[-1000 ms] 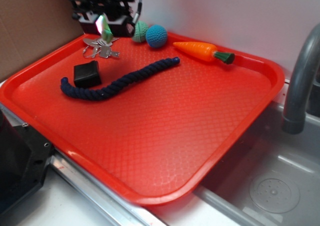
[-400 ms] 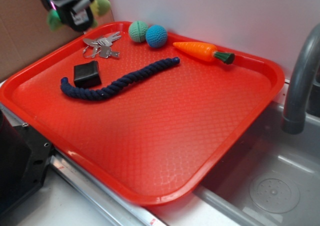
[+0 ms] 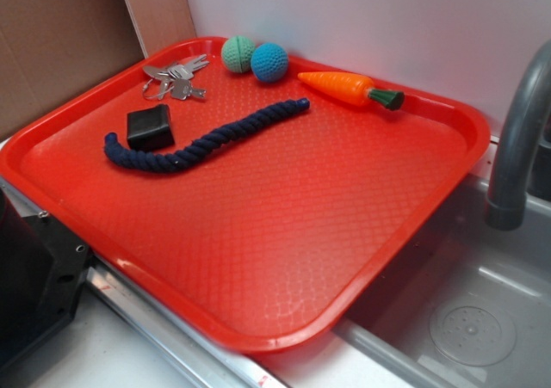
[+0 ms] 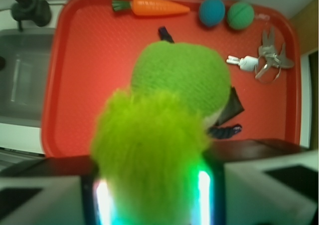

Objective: Grab the green animal.

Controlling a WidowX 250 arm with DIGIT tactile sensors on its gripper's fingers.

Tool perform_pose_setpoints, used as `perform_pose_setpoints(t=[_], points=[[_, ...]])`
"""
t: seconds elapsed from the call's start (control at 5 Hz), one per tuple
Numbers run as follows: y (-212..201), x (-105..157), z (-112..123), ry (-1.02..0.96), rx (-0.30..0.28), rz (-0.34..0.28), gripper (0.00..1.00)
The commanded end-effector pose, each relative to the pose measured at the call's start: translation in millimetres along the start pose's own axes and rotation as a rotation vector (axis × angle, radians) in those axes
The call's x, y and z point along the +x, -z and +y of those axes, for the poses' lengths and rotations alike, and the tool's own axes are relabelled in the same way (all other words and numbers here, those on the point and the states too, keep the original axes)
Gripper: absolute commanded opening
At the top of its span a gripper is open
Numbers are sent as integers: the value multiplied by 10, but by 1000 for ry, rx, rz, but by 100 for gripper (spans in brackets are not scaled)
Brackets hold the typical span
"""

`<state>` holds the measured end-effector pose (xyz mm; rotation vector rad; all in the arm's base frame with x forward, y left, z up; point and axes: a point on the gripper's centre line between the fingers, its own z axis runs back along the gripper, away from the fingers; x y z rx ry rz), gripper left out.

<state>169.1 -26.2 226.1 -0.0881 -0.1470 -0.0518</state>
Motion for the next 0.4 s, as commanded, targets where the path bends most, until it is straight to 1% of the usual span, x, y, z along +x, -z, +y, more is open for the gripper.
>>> perform_pose_setpoints(t=[0.0, 0.2], points=[[-187, 97, 328, -126, 106, -21, 0], [-148, 99, 433, -179, 114, -25, 0]])
